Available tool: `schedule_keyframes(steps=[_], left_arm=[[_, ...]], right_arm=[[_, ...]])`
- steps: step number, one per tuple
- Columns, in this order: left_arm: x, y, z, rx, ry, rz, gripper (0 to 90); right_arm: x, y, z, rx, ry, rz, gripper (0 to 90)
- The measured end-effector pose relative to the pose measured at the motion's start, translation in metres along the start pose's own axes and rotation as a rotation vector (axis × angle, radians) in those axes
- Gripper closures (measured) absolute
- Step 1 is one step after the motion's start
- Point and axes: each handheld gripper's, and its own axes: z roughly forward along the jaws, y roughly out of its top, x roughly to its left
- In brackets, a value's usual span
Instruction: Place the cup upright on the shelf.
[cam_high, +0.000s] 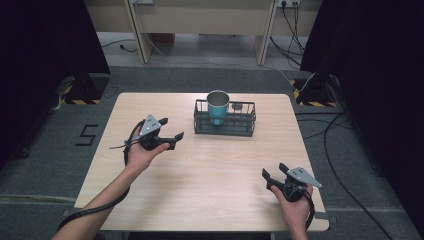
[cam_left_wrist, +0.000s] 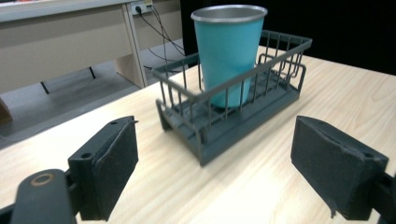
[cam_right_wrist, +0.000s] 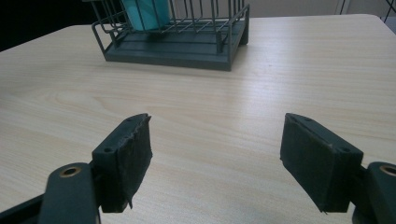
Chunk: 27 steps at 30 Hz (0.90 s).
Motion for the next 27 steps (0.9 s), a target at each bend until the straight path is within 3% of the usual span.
schedule_keyframes(steps=[8, 21, 27], left_arm=[[0.004, -0.023, -0.02, 0.013, 0.018, -0.035, 14.4], [0.006, -0.046, -0.046, 0.027, 0.037, -0.039, 14.4], [0.007, -0.061, -0.056, 0.036, 0.052, -0.063, 14.3]], right_arm=[[0.0, 0.0, 0.0, 0.003, -0.003, -0.003, 25.7], [-0.001, 0.0, -0.001, 0.0, -0.007, -0.008, 25.7], [0.0, 0.0, 0.0, 0.006, -0.006, -0.001, 25.8]])
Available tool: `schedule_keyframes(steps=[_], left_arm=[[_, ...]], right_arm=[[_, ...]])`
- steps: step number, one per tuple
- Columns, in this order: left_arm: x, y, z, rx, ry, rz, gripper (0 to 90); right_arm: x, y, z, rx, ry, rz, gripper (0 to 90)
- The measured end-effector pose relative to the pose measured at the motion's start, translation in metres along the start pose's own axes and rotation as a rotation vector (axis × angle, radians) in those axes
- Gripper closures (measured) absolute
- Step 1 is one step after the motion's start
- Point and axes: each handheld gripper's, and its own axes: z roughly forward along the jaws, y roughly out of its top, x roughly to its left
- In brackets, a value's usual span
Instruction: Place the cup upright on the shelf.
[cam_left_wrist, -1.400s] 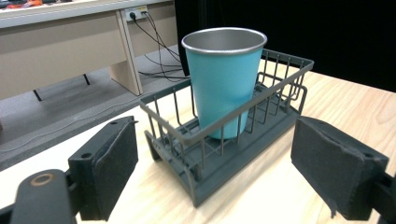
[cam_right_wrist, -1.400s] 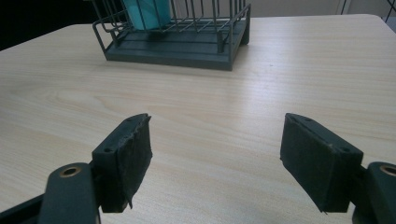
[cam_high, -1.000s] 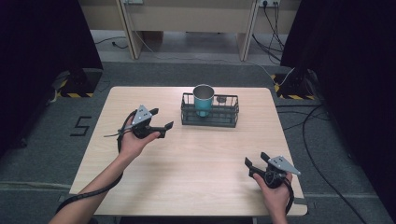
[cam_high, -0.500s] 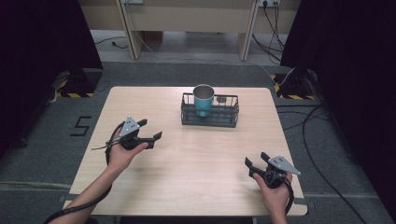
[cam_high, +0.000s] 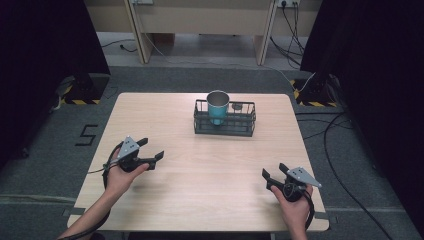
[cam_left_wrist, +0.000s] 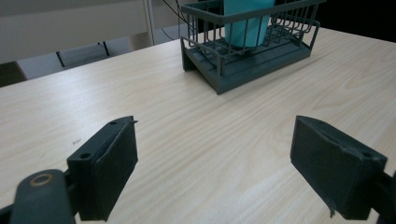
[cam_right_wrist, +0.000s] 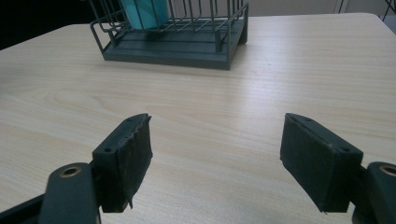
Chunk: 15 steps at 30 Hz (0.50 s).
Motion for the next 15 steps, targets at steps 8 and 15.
schedule_keyframes(steps=[8, 15], left_arm=[[-0.001, -0.013, -0.005, -0.014, 0.018, -0.037, 14.4], [-0.004, -0.016, -0.007, -0.022, 0.012, -0.023, 14.6]], right_arm=[[0.0, 0.0, 0.0, 0.001, 0.001, -0.006, 25.8], [0.0, 0.0, 0.001, 0.007, 0.005, -0.013, 24.0]])
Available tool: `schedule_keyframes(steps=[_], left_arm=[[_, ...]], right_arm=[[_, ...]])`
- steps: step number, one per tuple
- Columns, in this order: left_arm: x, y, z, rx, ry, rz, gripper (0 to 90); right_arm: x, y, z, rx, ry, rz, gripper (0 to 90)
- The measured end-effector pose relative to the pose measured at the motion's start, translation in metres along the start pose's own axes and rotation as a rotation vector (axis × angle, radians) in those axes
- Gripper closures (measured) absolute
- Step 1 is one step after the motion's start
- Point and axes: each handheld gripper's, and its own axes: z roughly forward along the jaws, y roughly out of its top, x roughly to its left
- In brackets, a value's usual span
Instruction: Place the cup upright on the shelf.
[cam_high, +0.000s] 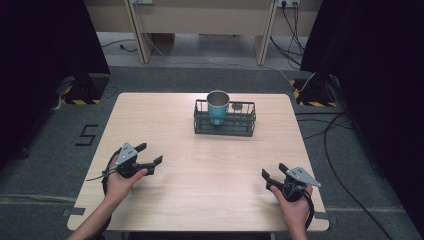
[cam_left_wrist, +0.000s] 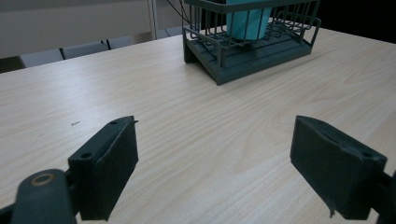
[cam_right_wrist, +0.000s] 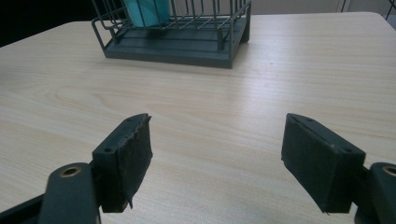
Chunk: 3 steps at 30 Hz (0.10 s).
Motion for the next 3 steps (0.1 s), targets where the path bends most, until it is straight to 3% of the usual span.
schedule_keyframes(steps=[3], left_arm=[[0.0006, -0.0002, -0.002, -0.013, -0.004, -0.002, 14.6]], right_arm=[[0.0005, 0.0, -0.0001, 0.001, -0.001, -0.007, 20.8]])
